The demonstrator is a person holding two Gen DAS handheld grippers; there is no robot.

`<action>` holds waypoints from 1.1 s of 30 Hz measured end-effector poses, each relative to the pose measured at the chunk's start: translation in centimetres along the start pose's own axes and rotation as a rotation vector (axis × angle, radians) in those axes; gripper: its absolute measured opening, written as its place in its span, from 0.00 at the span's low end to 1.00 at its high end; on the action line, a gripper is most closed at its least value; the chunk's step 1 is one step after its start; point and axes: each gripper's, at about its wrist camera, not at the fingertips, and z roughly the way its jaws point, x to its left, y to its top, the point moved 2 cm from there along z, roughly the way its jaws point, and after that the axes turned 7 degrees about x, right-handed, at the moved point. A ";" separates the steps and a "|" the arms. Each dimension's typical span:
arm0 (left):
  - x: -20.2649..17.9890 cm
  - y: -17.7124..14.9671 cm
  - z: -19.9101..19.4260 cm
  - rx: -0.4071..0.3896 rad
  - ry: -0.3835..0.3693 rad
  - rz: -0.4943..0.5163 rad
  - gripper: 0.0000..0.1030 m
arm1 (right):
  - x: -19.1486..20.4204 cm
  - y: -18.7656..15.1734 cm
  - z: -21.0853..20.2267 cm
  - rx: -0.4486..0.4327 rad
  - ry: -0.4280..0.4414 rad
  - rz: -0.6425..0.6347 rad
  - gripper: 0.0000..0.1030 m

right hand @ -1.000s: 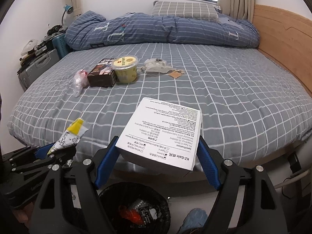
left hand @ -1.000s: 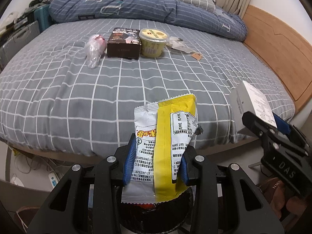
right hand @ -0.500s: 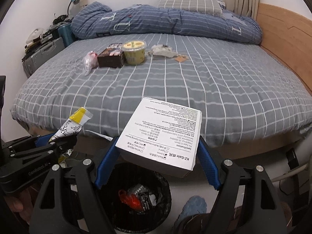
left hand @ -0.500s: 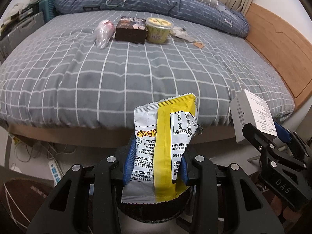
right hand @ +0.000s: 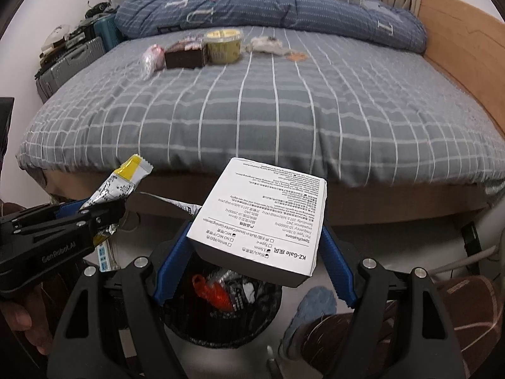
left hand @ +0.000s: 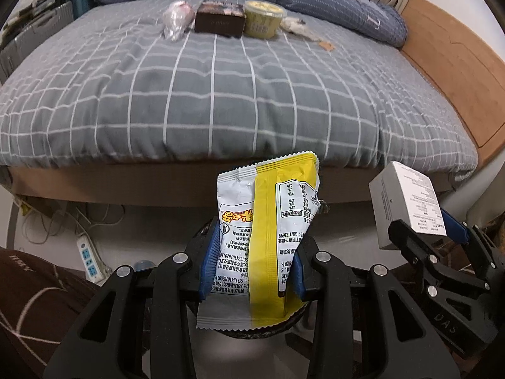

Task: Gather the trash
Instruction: 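Carry the snack packet and white box in both tools down to the bin, then open left tool over the bin while right tool drops the white box in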

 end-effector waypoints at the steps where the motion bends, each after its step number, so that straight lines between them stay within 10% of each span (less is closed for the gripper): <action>1: 0.1 -0.1 0.3 0.005 0.004 0.001 0.36 | 0.0 -0.2 0.4 0.012 0.000 -0.002 0.72; 33: -1.2 -0.4 12.6 0.199 -0.015 0.036 0.37 | -5.2 -2.4 9.1 0.203 -0.040 0.089 0.72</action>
